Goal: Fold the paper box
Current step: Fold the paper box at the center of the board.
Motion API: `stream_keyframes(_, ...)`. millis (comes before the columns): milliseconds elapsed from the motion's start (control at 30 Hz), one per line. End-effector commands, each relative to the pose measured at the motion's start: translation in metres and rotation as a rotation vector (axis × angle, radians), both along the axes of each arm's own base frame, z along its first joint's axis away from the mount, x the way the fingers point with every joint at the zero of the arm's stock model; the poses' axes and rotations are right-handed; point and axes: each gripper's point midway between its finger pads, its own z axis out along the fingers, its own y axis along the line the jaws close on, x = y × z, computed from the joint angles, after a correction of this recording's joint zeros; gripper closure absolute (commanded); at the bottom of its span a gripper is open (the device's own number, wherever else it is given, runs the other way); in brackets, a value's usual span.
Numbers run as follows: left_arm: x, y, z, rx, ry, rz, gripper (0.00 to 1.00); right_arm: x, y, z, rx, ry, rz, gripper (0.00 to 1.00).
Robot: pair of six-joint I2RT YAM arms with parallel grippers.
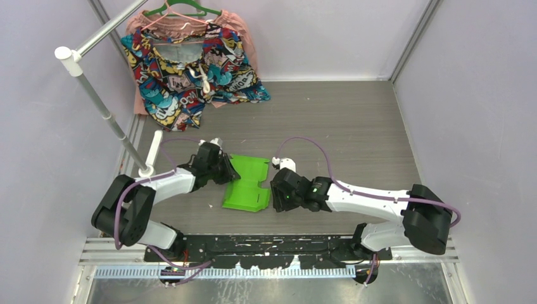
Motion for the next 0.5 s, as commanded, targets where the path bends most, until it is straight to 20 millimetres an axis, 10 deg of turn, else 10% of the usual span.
stream_keyframes(0,0.009,-0.003,0.019,-0.013,-0.051,0.004,0.83,0.011,0.01,0.013,0.024,-0.042,-0.022,0.55)
stream_keyframes(467,0.004,0.006,0.043,-0.012,-0.112,0.022,0.72,0.026,0.028,0.025,0.019,-0.064,-0.033,0.54)
